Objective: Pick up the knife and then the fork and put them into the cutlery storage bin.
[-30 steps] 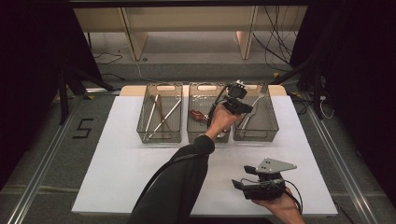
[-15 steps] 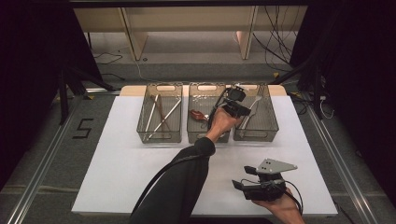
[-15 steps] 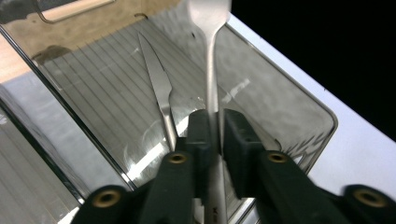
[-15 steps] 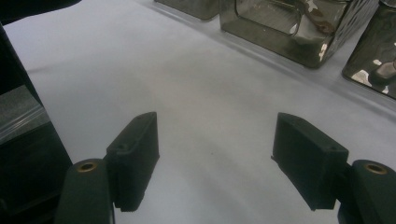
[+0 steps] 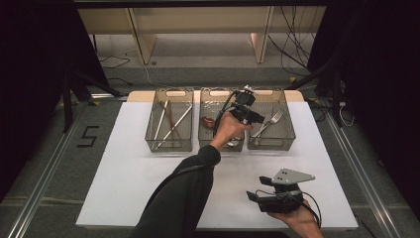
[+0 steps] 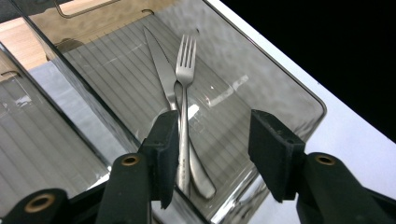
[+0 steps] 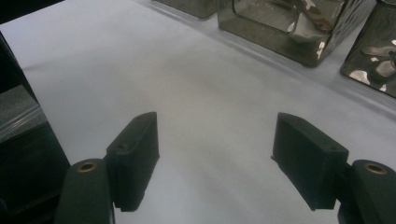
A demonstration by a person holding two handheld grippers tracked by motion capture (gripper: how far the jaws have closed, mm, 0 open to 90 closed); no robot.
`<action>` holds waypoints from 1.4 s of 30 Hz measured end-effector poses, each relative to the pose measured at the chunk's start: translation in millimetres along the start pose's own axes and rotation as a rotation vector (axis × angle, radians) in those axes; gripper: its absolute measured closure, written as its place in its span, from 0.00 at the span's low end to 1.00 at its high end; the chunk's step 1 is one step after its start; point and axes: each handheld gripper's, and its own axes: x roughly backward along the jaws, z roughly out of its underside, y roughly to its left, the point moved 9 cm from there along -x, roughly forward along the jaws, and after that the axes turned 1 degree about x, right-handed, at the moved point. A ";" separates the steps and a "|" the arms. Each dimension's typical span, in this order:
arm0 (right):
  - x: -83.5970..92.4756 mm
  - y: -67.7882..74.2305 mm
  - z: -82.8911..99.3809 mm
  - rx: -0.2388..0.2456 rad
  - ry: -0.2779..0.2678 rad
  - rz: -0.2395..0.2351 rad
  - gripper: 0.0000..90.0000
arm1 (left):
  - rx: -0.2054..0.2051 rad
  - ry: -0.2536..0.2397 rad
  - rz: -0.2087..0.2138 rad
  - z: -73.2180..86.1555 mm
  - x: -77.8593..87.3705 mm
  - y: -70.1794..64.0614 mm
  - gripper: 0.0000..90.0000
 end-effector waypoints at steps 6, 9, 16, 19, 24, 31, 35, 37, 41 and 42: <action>-1.8 -1.7 1.9 -0.007 0.008 0.000 0.36 | -0.025 0.030 0.018 8.0 10.5 2.1 0.45; -1.8 -3.0 2.3 -0.014 0.008 0.000 0.36 | -0.015 0.021 0.033 10.7 17.5 5.0 0.41; -1.5 -6.1 2.1 -0.027 -0.001 0.002 0.36 | -0.036 0.000 0.045 13.0 36.9 9.5 0.36; -1.9 -6.0 2.1 -0.029 -0.001 0.002 0.36 | -0.028 -0.015 0.055 12.6 43.5 11.2 0.34; -2.1 -6.4 1.8 -0.029 -0.003 0.002 0.36 | -0.033 -0.031 0.057 12.2 53.3 12.8 0.29; -1.6 -7.5 1.6 -0.030 -0.006 0.008 0.36 | -0.045 -0.051 0.069 15.7 68.2 12.5 0.26; -1.8 -8.5 1.3 -0.040 -0.015 0.005 0.36 | -0.052 -0.073 0.080 22.8 78.4 10.9 0.26; -1.6 -8.8 1.3 -0.043 -0.016 0.004 0.36 | -0.052 -0.086 0.086 26.8 84.2 11.1 0.26; -1.3 -8.8 0.6 -0.042 -0.021 0.005 0.36 | -0.055 -0.096 0.083 34.8 92.1 12.8 0.25; -1.3 -8.8 0.5 -0.041 -0.022 0.005 0.36 | -0.055 -0.105 0.083 37.1 95.3 13.1 0.25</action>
